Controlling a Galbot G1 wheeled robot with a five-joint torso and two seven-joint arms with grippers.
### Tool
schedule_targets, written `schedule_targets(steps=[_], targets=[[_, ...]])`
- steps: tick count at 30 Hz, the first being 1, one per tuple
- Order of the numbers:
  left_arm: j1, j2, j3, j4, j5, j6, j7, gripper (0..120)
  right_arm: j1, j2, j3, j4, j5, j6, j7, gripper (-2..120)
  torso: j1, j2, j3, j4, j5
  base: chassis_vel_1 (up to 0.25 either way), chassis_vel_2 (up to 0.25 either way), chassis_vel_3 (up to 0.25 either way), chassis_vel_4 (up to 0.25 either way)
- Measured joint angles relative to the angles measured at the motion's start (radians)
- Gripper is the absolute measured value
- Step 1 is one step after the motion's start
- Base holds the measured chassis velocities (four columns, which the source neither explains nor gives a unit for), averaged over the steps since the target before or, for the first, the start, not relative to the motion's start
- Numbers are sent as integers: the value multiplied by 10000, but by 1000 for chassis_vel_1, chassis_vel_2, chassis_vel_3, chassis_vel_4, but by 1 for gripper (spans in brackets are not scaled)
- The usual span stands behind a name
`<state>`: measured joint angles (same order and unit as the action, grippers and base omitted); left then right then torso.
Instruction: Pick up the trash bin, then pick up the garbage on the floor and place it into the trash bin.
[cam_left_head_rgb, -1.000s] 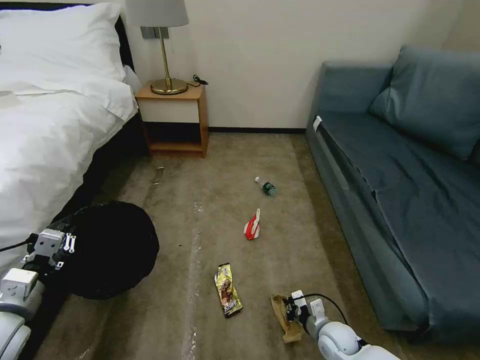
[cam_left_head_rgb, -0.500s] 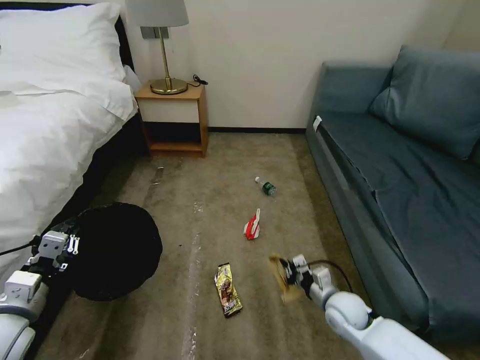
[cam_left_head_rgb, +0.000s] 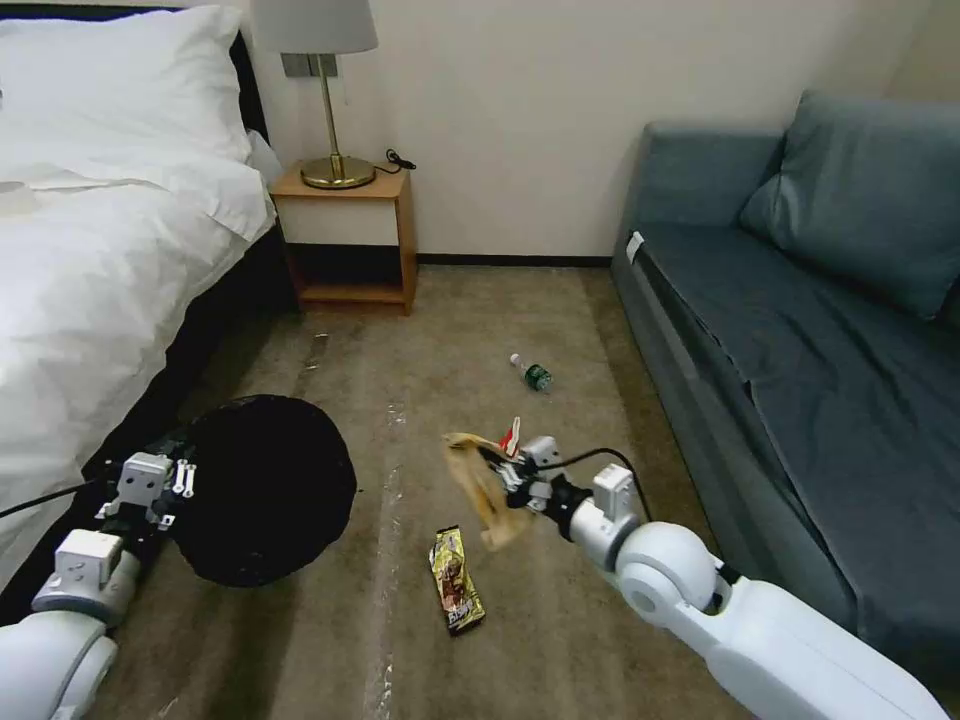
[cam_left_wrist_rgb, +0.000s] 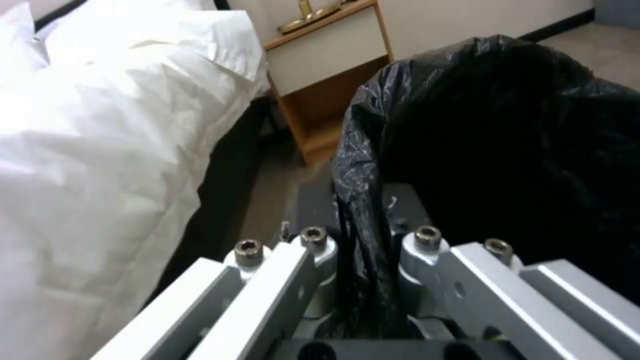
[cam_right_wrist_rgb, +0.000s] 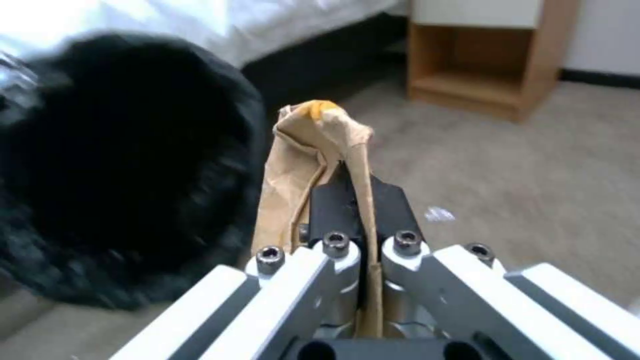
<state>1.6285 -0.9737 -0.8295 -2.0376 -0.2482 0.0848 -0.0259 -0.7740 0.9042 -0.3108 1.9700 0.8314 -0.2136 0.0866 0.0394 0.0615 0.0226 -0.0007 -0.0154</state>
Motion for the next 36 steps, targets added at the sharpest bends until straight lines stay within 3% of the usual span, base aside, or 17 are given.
schedule_targets(steps=[4,11,13,25,33,36], targets=[[66,-396,14,29,73,-132,44,7,1157,733,-983,-501,305,209,67,0,1,0,1,9,0,0,0,0,0],[-186,-600,234,209,173,-207,60,7,1658,1978,-1727,-914,478,271,278,0,1,0,0,2,0,0,0,0,0],[-336,-652,318,350,169,-269,85,7,1862,2828,-2192,-1216,584,385,365,0,1,0,1,5,0,0,0,0,0],[-656,-714,492,664,86,-361,113,7,2211,3764,-2779,-2440,522,1038,98,0,1,0,1,3,-1,0,0,0,0],[-892,-719,663,915,-64,-382,119,7,2436,4546,-2964,-4572,75,2069,-196,0,1,0,0,4,0,0,0,0,0],[-968,-639,682,994,-149,-389,131,7,2440,4730,-2965,-5006,-71,2167,-174,9,1,0,0,5,2,0,0,0,0]])
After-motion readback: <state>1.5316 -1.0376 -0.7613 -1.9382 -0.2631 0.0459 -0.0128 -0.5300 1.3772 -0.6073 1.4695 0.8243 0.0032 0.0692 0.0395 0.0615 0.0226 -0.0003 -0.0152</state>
